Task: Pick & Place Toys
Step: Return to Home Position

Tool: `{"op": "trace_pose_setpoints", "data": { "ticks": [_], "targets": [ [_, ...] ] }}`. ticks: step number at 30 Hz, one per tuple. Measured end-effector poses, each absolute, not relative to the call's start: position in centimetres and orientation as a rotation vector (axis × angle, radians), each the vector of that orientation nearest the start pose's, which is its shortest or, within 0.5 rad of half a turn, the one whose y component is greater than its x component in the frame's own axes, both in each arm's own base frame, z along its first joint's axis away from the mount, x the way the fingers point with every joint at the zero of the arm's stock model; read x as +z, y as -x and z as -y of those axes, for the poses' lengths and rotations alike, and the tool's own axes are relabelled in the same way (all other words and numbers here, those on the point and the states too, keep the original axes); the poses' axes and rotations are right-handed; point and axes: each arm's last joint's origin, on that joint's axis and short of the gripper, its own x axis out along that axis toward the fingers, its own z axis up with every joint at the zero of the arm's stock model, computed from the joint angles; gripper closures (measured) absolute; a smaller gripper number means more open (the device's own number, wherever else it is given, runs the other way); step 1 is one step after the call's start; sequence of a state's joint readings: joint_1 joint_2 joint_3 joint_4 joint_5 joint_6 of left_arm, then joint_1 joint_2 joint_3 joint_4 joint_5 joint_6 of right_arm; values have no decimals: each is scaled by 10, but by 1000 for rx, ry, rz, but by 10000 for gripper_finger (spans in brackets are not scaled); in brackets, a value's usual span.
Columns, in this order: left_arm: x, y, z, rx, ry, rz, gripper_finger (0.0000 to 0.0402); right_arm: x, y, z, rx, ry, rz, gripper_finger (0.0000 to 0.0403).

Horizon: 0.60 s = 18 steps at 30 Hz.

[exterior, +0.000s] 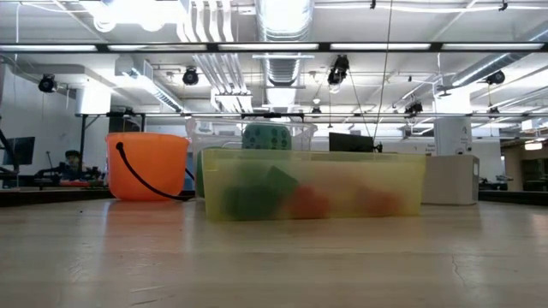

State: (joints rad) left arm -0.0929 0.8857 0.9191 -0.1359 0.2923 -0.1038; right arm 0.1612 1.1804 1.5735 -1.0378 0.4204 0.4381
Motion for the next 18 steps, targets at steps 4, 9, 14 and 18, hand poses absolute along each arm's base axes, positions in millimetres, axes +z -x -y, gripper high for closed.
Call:
{"op": "trace_pose_setpoints", "data": {
  "ticks": [4, 9, 14, 18],
  "targets": [
    [358, -179, 19, -385, 96, -103, 27, 444, -178, -19, -275, -244, -422, 358],
    [340, -171, 15, -406, 173, -16, 27, 427, -162, -20, -104, -273, -244, 358],
    [313, -166, 12, -402, 270, -5, 27, 391, -148, -18, -70, -335, -151, 358],
    [301, -160, 11, -423, 285, 2, 27, 361, -138, -18, -19, -396, -121, 358]
  ]
}}
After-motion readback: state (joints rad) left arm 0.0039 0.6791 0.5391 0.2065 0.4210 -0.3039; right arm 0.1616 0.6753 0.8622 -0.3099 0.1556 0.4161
